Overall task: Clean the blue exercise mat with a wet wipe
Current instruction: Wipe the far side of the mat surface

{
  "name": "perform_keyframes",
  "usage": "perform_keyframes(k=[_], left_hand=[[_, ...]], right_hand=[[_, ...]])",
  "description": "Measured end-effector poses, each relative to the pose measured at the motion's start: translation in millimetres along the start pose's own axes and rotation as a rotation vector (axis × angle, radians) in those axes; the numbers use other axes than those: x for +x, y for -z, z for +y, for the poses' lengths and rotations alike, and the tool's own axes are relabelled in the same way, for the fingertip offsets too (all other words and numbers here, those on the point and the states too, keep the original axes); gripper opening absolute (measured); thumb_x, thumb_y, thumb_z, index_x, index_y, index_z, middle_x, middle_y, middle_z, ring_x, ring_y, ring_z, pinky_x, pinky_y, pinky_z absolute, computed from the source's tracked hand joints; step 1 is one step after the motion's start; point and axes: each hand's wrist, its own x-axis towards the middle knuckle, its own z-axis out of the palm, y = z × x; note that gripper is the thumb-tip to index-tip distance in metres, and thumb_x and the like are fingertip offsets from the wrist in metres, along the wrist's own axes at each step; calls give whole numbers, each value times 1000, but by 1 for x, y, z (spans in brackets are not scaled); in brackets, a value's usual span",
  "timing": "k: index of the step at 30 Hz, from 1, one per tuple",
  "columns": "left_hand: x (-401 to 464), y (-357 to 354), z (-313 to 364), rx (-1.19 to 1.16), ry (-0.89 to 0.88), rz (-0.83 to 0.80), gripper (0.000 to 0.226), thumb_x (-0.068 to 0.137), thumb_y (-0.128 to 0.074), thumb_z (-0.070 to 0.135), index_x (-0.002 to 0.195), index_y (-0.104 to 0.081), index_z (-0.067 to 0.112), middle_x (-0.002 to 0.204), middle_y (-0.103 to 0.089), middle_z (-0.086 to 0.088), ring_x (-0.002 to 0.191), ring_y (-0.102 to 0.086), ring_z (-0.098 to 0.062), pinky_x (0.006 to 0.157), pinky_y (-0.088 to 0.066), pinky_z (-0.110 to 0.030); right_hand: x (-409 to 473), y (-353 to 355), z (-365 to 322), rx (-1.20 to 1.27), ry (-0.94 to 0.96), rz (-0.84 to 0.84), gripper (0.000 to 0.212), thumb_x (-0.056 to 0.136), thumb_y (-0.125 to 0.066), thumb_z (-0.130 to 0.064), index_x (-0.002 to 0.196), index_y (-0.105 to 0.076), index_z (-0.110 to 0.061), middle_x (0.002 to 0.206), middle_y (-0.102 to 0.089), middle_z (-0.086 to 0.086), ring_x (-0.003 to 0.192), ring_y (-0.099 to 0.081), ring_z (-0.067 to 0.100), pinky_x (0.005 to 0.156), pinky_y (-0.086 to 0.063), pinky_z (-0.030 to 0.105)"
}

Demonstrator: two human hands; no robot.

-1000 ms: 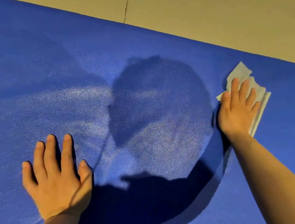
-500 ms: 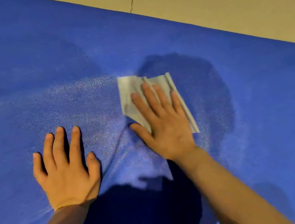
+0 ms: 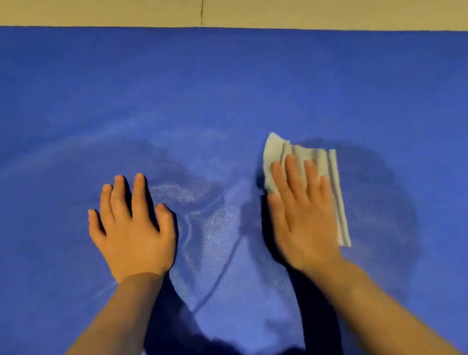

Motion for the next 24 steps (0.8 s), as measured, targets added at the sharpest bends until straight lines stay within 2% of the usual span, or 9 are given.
perform_keyframes(k=[3,7,9,13,15,17,20,22,24], left_hand=[[-3,6,-6,-15,-12,-63,61,94,-33,42,146,-46,15,156,-37,-12,148,-25,-31,119,-9,-53],[-29,29,-39,-64,-174,-174,59,95,-34,42,139,-54,9,149,-44,-15,139,-38,-37,111,-25,-58],[-79,44,-75,24,-141,-153,58,97,-31,44,141,-54,13,151,-44,-13,141,-37,-33,112,-22,-57],[-157,54,-117,109,156,5,56,95,-35,41,140,-56,14,149,-47,-14,139,-39,-32,112,-23,-55],[-157,49,-120,115,171,53,55,92,-37,39,138,-57,15,147,-49,-15,138,-41,-33,114,-21,-51],[-155,47,-119,128,149,68,55,90,-39,37,137,-58,15,146,-49,-15,137,-42,-34,114,-21,-49],[-160,44,-121,144,128,97,55,89,-39,36,135,-59,14,145,-51,-16,135,-43,-35,112,-23,-51],[-158,43,-125,156,121,125,54,90,-39,36,135,-59,13,144,-51,-17,135,-44,-35,110,-25,-52],[-155,42,-127,168,95,134,54,91,-39,36,135,-58,13,144,-51,-18,135,-44,-36,108,-26,-55]], right_hand=[[-51,-18,-58,47,368,-150,57,106,-16,-43,146,-46,-17,155,-37,8,144,-29,36,117,-17,49],[-44,-13,-28,-51,625,-193,51,106,-22,-36,148,-42,-15,156,-36,7,145,-31,30,117,-21,46],[-22,-6,0,-141,508,-169,55,104,-22,-37,150,-38,-13,158,-30,10,146,-29,32,117,-21,50],[19,-3,17,-270,126,-85,73,101,4,-40,148,-36,-2,156,-25,25,142,-25,45,110,-22,60],[24,-10,-11,-250,-10,-32,67,102,-10,-40,149,-35,-1,155,-28,27,138,-30,50,110,-23,62],[25,-24,-51,-227,35,-40,64,103,-10,-39,149,-36,-3,154,-33,22,138,-33,49,111,-26,61],[18,-56,-108,-233,291,-41,64,105,-8,-37,142,-50,-7,147,-47,14,134,-44,43,110,-34,56],[2,-67,-152,-204,464,-98,63,103,-4,-38,148,-42,-13,155,-37,9,143,-30,39,117,-14,52],[-29,-76,-186,-261,650,-259,68,96,4,-39,156,-21,-18,164,-14,3,151,-5,33,117,9,46]])
